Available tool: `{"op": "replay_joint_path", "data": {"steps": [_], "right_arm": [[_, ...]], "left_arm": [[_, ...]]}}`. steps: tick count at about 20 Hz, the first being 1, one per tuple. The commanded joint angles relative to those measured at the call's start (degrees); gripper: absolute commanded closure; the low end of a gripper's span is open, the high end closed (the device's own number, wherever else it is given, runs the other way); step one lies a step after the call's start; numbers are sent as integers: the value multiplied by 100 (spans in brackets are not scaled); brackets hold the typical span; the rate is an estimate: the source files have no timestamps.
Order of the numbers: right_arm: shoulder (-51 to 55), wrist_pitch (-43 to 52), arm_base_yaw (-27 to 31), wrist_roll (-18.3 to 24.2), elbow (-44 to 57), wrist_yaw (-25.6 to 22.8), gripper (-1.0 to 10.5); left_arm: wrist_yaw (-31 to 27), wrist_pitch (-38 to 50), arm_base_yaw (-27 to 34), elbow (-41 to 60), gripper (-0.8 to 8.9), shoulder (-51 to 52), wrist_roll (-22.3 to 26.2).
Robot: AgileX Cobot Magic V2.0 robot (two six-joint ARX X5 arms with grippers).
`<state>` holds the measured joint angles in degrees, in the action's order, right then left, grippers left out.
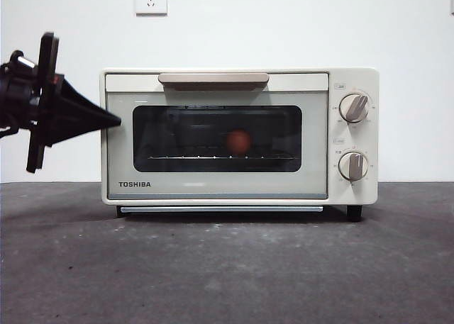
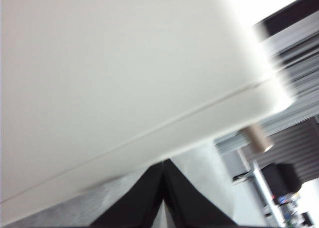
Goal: Eggoven
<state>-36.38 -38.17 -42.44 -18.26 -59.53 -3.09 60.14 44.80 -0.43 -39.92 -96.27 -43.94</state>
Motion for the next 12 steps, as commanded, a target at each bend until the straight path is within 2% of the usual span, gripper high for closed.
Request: {"op": "replay_joint_path", "data": {"steps": [1,8,12], "right_arm": [[-26,15,-57,-37,-96,-17,652],[-39,-188,-57,-39,-96,-17,653],[-125,-422,-57,-35,-96,-15,653]], "left_arm": [[9,44,-26,-74,806,68,-345],[-101,-271,-195,-74,806,929,-302],[-503,-1228,-341,-74,806,1797,146]]}}
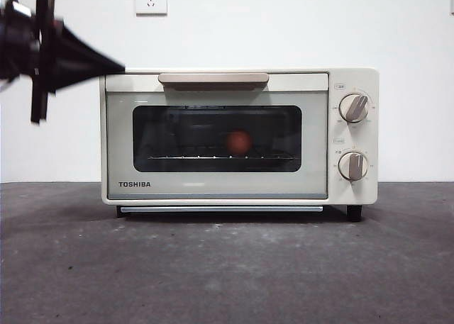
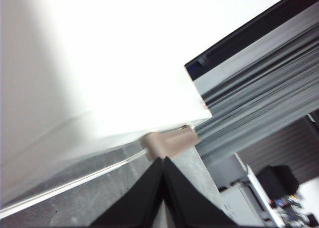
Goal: Eggoven
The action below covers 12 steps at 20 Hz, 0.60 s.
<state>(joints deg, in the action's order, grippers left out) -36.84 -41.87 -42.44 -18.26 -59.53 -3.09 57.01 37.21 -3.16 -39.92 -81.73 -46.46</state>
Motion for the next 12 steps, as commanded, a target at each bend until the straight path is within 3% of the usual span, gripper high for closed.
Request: {"op": "replay_joint_path", "data": {"steps": [1,8,12], "right_arm": [[-122,-111,-57,-35,-96,-11,653],[-396,-323,-57,79,-96,-13,653],[-647,-358,-57,136,-94,4,653]], "left_arm": [[-352,-848,-111,-74,806,601,627],[-2092,-3886,-579,-92,806,2494,2404],[-3237,-5154,-892,-94,806,3460,3003]]}}
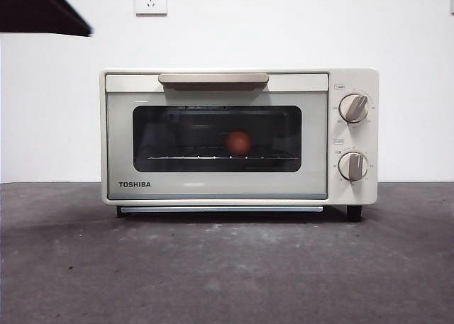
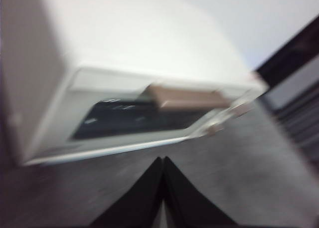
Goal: Eggoven
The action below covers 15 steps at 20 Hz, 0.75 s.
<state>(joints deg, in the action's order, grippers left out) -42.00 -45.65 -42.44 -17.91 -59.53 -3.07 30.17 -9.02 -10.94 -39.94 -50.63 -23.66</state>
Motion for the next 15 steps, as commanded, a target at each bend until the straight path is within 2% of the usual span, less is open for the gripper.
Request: {"op": "replay_joint_path", "data": {"steps": [1,5,8,10,14,15], "right_arm": [[-186,9,-57,120,-92,2,653],[-459,-98,-59,195,-92,15,653],[-669,-160,-61,221,-90,44,669],[-791,-179,-61,234,-90,33,730],[-981,-162,-61,308,-90,22,952],[-1012,-155,-61,334,-90,24,940]], "left_arm": [[-728,-717,-170,-92,806,522,793],[-1327,-1368,-332,-92,806,1165,964],[-1558,-1718,-345,-92,806,1475,1003],[-1589,-1856,-345,-92,806,1602,1075],[-1587,-1904,-345,-92,806,1727,1082],[-1587,-1904,-345,-92,806,1740,1080]]}}
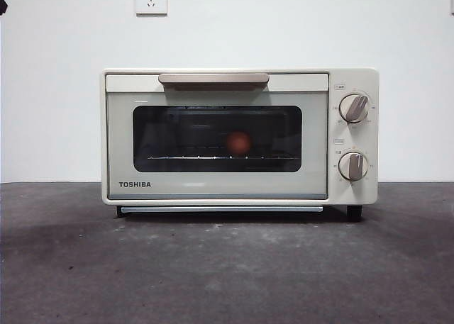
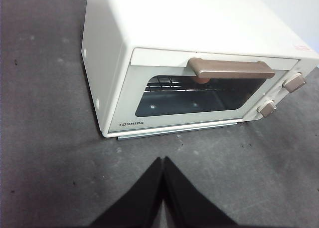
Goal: Eggoven
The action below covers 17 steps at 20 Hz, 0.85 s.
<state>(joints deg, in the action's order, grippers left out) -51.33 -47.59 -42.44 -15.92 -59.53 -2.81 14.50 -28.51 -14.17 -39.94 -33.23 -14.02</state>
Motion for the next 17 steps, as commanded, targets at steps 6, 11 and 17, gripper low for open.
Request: {"op": "replay_joint_path", "data": {"steps": [6,11,17], "right_arm": [[-151,111,-61,109,-90,-42,941],[-118,256,-50,114,-92,-81,941],[-74,256,-50,116,-92,-177,941]], "left_arm": [[-15,35,-22,-92,806,0,114],[-15,42,-22,-92,806,-7,116],[-15,70,-22,-92,806,-7,116]]}}
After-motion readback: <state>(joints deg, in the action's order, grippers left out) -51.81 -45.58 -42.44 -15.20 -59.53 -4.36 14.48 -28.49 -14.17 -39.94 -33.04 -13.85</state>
